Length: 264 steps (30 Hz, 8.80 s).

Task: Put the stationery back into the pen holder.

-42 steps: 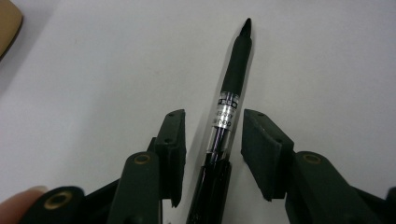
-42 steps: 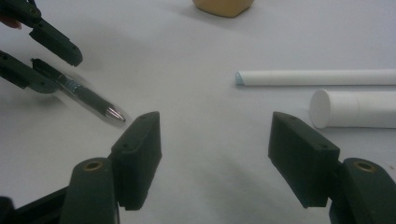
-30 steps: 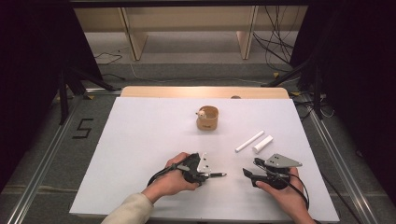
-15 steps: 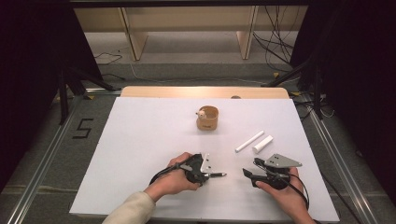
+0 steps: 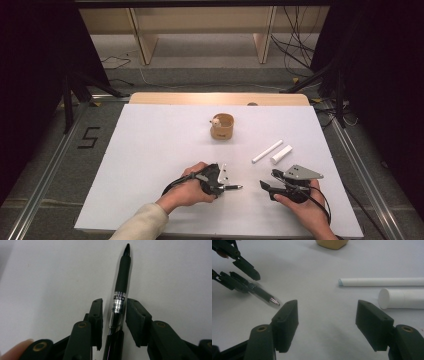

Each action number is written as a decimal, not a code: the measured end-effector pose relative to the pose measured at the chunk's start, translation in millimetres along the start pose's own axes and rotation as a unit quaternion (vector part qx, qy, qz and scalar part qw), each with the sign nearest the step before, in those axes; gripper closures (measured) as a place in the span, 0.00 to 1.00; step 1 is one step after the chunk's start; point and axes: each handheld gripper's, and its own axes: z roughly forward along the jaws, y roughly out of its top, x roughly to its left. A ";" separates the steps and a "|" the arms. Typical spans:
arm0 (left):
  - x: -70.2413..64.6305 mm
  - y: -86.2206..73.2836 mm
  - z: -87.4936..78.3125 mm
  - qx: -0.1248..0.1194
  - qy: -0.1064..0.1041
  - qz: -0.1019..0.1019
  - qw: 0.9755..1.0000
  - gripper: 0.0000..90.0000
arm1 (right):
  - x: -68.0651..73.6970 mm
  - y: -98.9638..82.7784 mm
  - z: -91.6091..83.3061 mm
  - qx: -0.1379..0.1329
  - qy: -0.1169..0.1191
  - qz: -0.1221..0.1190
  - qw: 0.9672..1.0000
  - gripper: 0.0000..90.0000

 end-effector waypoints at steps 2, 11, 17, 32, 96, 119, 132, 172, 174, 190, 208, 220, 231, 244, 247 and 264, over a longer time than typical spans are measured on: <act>0.4 0.7 0.1 0.003 -0.002 -0.001 1.000 0.74 | 0.0 0.0 0.0 0.000 0.000 0.001 1.000 0.39; 2.2 2.3 0.4 0.011 -0.011 -0.005 1.000 0.77 | 0.0 0.1 -0.4 0.000 0.001 0.001 1.000 0.39; 3.7 3.3 1.1 0.013 -0.018 -0.004 1.000 0.78 | -0.1 0.1 -0.4 0.000 0.001 0.001 1.000 0.39; 7.2 3.9 1.4 0.019 -0.035 -0.002 0.999 0.81 | 0.2 0.1 -0.7 -0.001 0.003 0.002 1.000 0.39; 13.7 -8.8 -14.9 -0.121 0.012 -0.179 0.976 0.88 | 3.5 1.0 -1.7 -0.013 0.008 0.012 1.000 0.39; 10.1 -8.9 -19.9 -0.249 0.100 -0.269 0.925 0.88 | 27.8 10.7 18.2 -0.024 0.050 0.013 0.998 0.40; 8.6 -8.3 -17.2 -0.252 0.098 -0.267 0.925 0.88 | 37.2 23.1 32.6 -0.044 0.066 0.019 0.997 0.43; 4.4 -5.9 -11.2 -0.245 0.107 -0.254 0.930 0.88 | 38.1 63.1 60.0 -0.096 0.088 0.077 0.989 0.55; 4.9 -6.3 -11.4 -0.246 0.108 -0.253 0.929 0.88 | 37.6 63.6 60.8 -0.096 0.090 0.079 0.988 0.56; 2.8 -4.4 -10.3 -0.249 0.107 -0.251 0.929 0.88 | 33.1 63.6 69.0 -0.095 0.099 0.112 0.984 0.66; 1.0 -5.3 -10.3 -0.241 0.107 -0.249 0.932 0.88 | 36.7 61.9 70.5 -0.088 0.112 0.123 0.982 0.77; -0.2 -4.0 -13.5 -0.256 0.110 -0.244 0.929 0.88 | 37.6 64.1 65.9 -0.105 0.133 0.137 0.976 0.88; -0.8 -10.0 -23.9 -0.272 0.128 -0.219 0.928 0.77 | 41.9 72.6 59.1 -0.118 0.115 0.097 0.982 0.88; 3.6 -43.3 -39.9 -0.244 0.141 -0.241 0.929 0.62 | 37.2 85.0 55.3 -0.097 0.057 0.050 0.992 0.88; 5.1 -49.5 -41.7 -0.234 0.143 -0.255 0.927 0.55 | 35.5 88.7 55.0 -0.090 0.043 0.043 0.994 0.88; 12.0 -79.6 -49.8 -0.190 0.147 -0.286 0.928 0.44 | 25.3 105.2 59.3 -0.066 0.001 0.030 0.997 0.88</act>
